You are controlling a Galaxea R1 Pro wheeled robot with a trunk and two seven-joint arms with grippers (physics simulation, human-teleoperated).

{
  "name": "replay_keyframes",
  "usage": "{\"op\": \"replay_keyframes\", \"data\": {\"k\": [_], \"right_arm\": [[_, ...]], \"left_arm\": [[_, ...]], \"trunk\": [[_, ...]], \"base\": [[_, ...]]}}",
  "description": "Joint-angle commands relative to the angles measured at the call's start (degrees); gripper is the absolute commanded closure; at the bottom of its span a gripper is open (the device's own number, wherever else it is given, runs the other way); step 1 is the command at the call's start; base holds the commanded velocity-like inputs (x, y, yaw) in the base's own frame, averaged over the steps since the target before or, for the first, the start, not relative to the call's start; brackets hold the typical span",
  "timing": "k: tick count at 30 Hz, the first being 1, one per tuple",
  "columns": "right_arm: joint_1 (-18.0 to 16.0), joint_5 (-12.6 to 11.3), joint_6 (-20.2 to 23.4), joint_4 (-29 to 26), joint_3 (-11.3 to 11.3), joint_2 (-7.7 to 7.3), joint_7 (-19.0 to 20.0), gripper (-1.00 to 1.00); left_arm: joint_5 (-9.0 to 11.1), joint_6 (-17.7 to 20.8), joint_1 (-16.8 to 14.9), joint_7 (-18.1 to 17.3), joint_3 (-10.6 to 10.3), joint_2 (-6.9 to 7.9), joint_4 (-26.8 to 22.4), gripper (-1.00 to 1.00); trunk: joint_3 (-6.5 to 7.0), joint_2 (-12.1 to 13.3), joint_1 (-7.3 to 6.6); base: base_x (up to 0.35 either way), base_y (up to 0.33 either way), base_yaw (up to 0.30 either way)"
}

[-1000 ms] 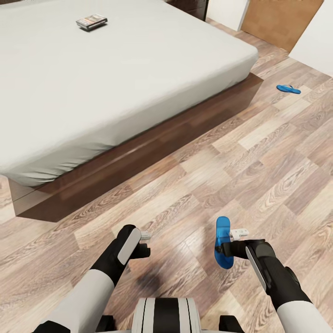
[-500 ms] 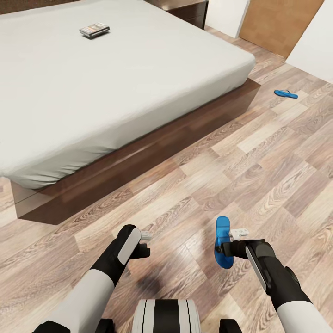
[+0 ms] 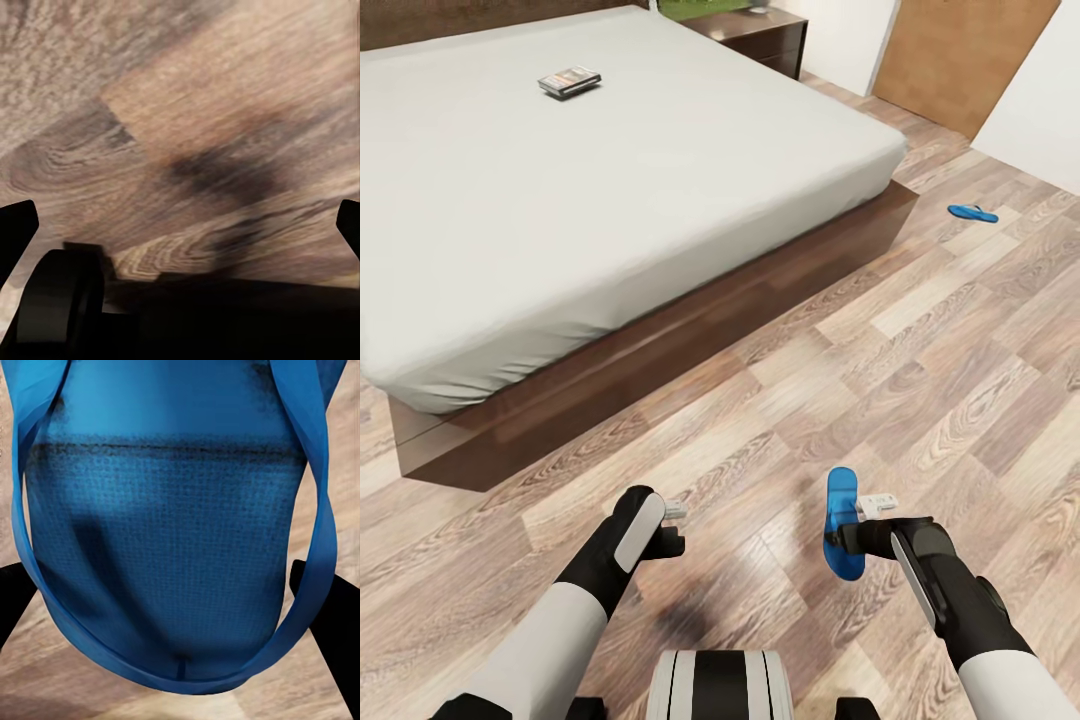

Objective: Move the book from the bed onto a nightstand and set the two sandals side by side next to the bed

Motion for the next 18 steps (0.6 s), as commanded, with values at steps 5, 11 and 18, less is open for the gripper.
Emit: {"op": "replay_keyframes", "data": {"k": [5, 11, 18], "right_arm": [[0.0, 0.5, 0.2, -0.1, 0.0, -0.02, 0.4, 1.00], [0.0, 0.5, 0.4, -0.1, 0.1, 0.00, 0.4, 1.00], [0.0, 0.6, 0.5, -0.1, 0.1, 0.05, 0.4, 1.00]], "left_arm": [[0.5, 0.1, 0.0, 0.6, -0.1, 0.00, 0.0, -1.00], [0.5, 0.0, 0.0, 0.7, -0.1, 0.00, -0.1, -1.00], [0.5, 0.0, 0.0, 0.7, -0.1, 0.00, -0.2, -1.00]], "trunk": [[0.43, 0.0, -0.01], [0.99, 0.0, -0.01], [1.64, 0.0, -0.01]], "base": [[0.000, 0.000, 0.000], [0.000, 0.000, 0.000], [0.000, 0.000, 0.000]]}}
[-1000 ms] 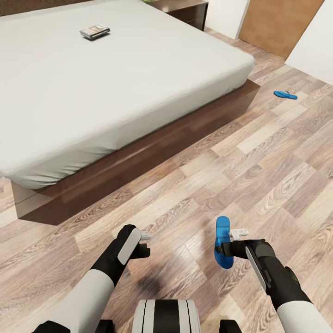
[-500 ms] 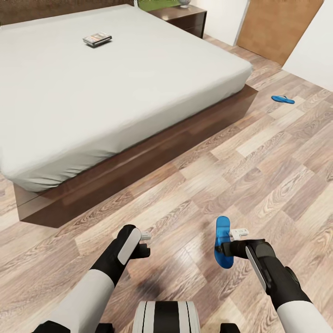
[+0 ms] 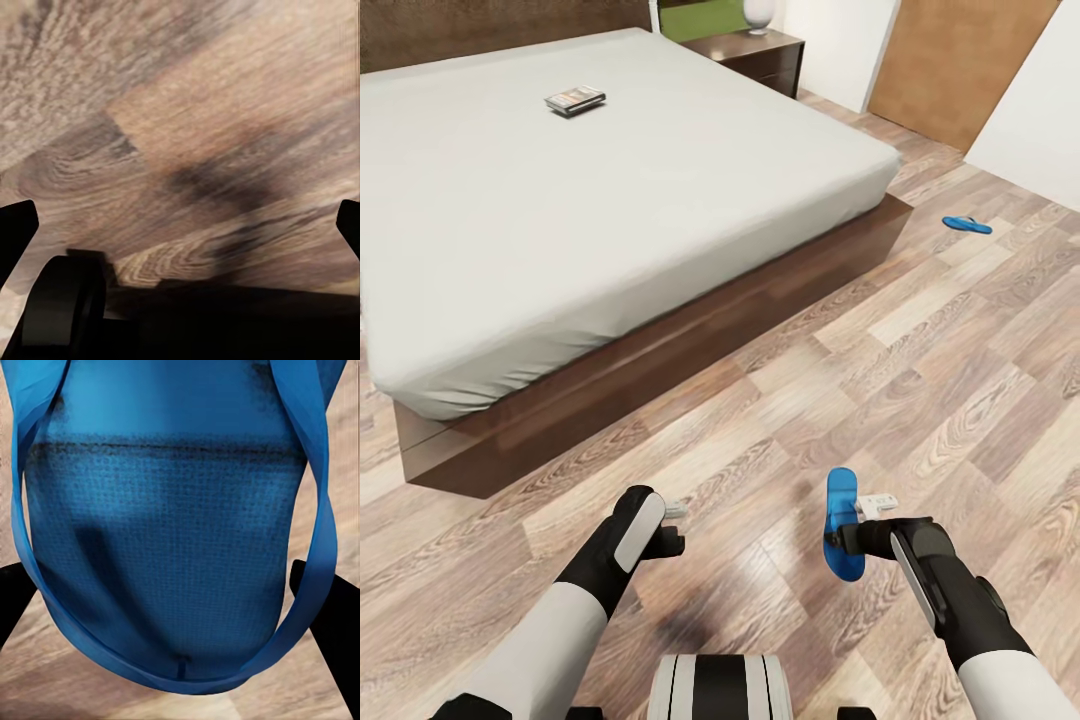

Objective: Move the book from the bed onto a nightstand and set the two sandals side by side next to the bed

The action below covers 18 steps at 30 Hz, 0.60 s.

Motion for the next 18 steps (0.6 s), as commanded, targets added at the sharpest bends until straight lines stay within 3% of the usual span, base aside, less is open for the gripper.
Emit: {"op": "replay_keyframes", "data": {"k": [1, 18], "right_arm": [[0.0, 0.5, 0.2, -0.1, 0.0, -0.02, 0.4, 1.00], [0.0, 0.6, 0.3, -1.0, 0.0, -0.01, 0.4, 1.00]], "left_arm": [[0.5, 0.1, 0.0, 0.6, -0.1, 0.00, -0.1, -1.00], [0.6, 0.1, 0.0, 0.5, -0.1, 0.00, -0.1, -1.00]], "trunk": [[0.06, 0.0, -0.01], [1.64, 0.0, -0.01]], "base": [[0.000, 0.000, 0.000], [0.000, 0.000, 0.000]]}}
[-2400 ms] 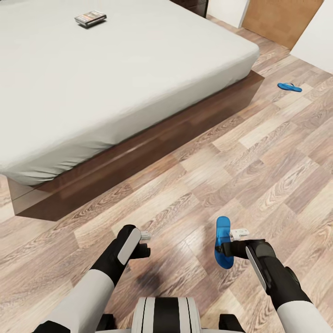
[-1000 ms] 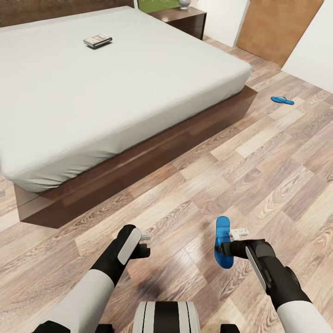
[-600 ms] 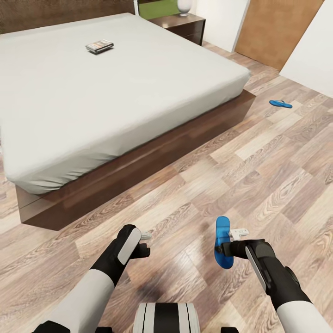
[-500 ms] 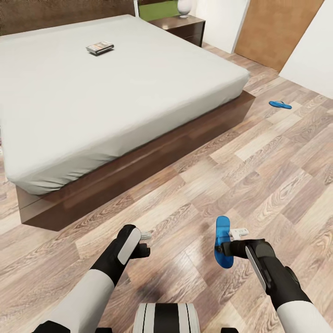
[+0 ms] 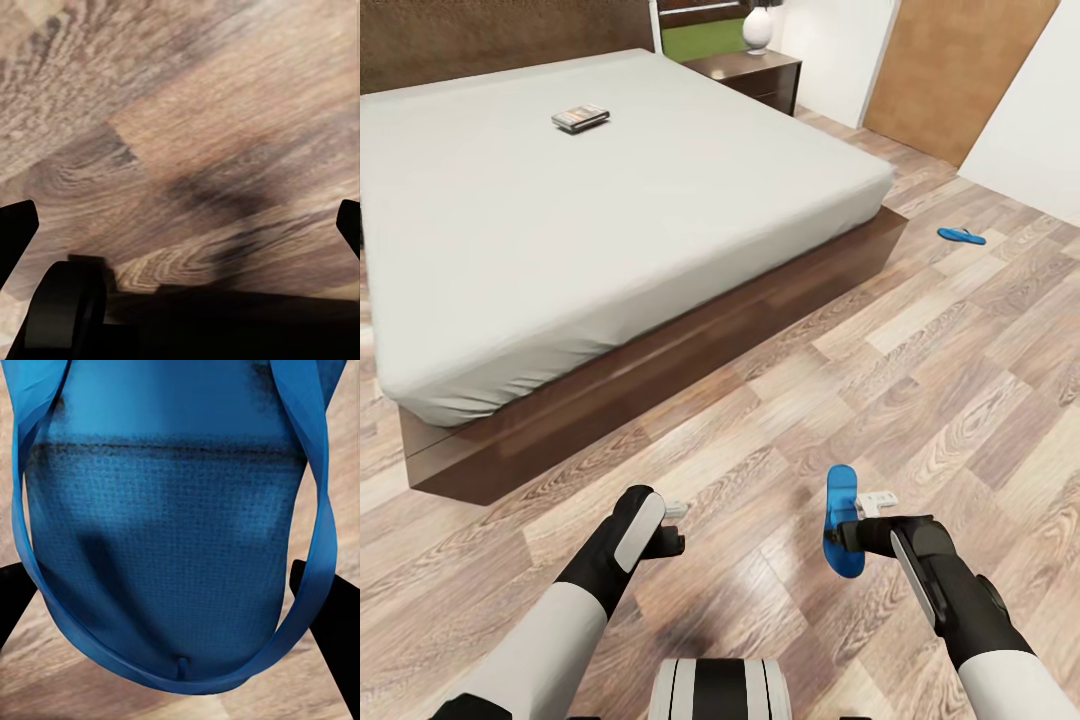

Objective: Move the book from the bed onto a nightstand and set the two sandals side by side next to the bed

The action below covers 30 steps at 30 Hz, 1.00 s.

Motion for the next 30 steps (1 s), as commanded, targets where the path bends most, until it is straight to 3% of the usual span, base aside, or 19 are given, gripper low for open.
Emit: {"op": "replay_keyframes", "data": {"k": [1, 30], "right_arm": [[0.0, 0.5, 0.2, -0.1, 0.0, -0.02, 0.4, 1.00], [0.0, 0.7, 0.2, -0.1, 0.2, 0.01, 0.3, 1.00]], "left_arm": [[0.5, 0.1, 0.0, 0.6, -0.1, 0.00, 0.0, -1.00], [0.5, 0.1, 0.0, 0.6, -0.1, 0.00, 0.0, -1.00]], "trunk": [[0.06, 0.0, -0.01], [2.75, 0.0, -0.01]], "base": [[0.000, 0.000, 0.000], [0.000, 0.000, 0.006]]}}
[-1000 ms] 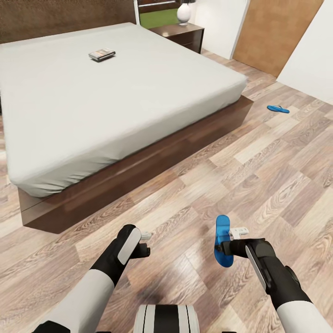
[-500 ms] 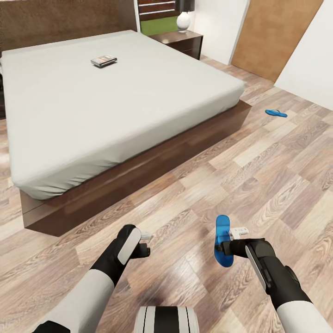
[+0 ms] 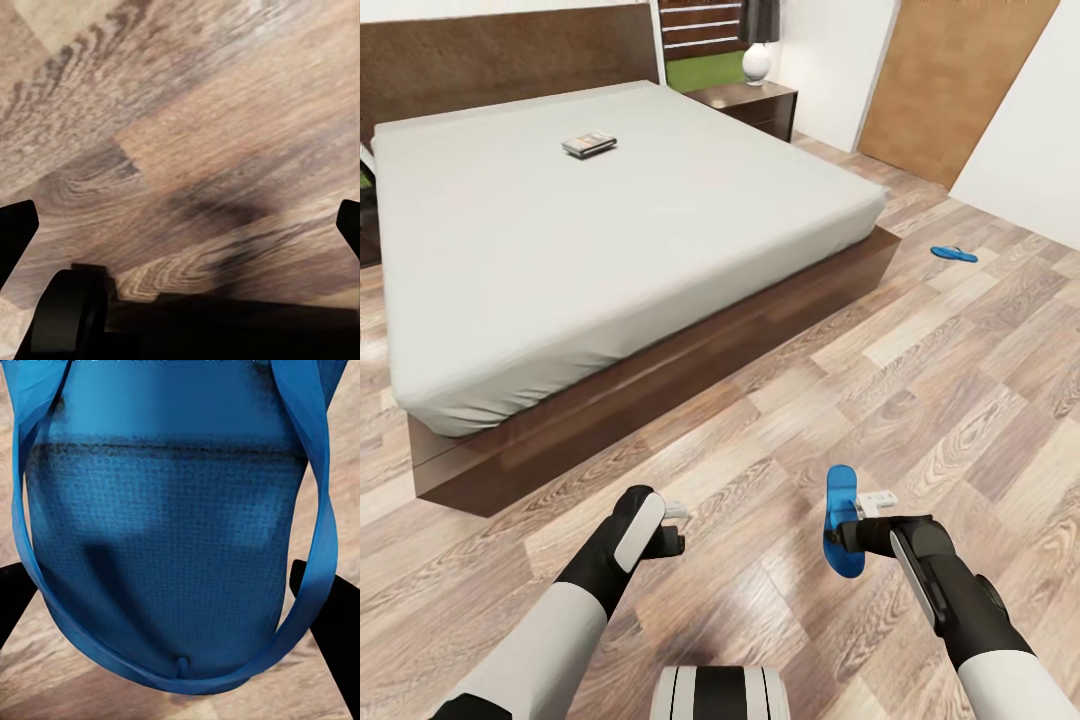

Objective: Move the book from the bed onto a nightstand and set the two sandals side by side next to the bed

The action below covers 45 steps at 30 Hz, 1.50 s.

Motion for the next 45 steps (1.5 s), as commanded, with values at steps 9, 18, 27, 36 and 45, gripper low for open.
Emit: {"op": "replay_keyframes", "data": {"k": [9, 18, 27, 36, 45], "right_arm": [[0.2, 0.5, 0.2, -0.1, 0.0, -0.04, 0.4, 1.00], [0.2, 0.5, 0.2, -0.1, 0.0, -0.04, 0.4, 1.00], [0.2, 0.5, 0.2, -0.1, 0.0, -0.04, 0.4, 1.00], [0.2, 0.5, 0.2, -0.1, 0.0, -0.04, 0.4, 1.00], [0.2, 0.5, 0.2, -0.1, -0.1, -0.04, 0.4, 1.00]], "left_arm": [[0.5, 0.1, 0.0, 0.6, -0.1, 0.00, 0.0, -1.00], [0.5, 0.1, 0.0, 0.6, -0.1, 0.00, 0.0, -1.00], [0.5, 0.1, 0.0, 0.6, -0.1, 0.00, 0.0, -1.00], [0.5, 0.1, 0.0, 0.6, -0.1, 0.00, 0.0, -1.00], [0.5, 0.1, 0.0, 0.6, -0.1, 0.00, 0.0, -1.00]], "trunk": [[0.80, 0.0, -0.01], [1.63, 0.0, -0.01], [2.47, 0.0, -0.01], [3.30, 0.0, -0.01], [4.06, 0.0, -0.01]], "base": [[0.000, 0.000, 0.057], [0.000, 0.000, 0.064], [0.000, 0.000, 0.065], [0.000, 0.000, 0.066], [0.000, 0.000, 0.127]]}}
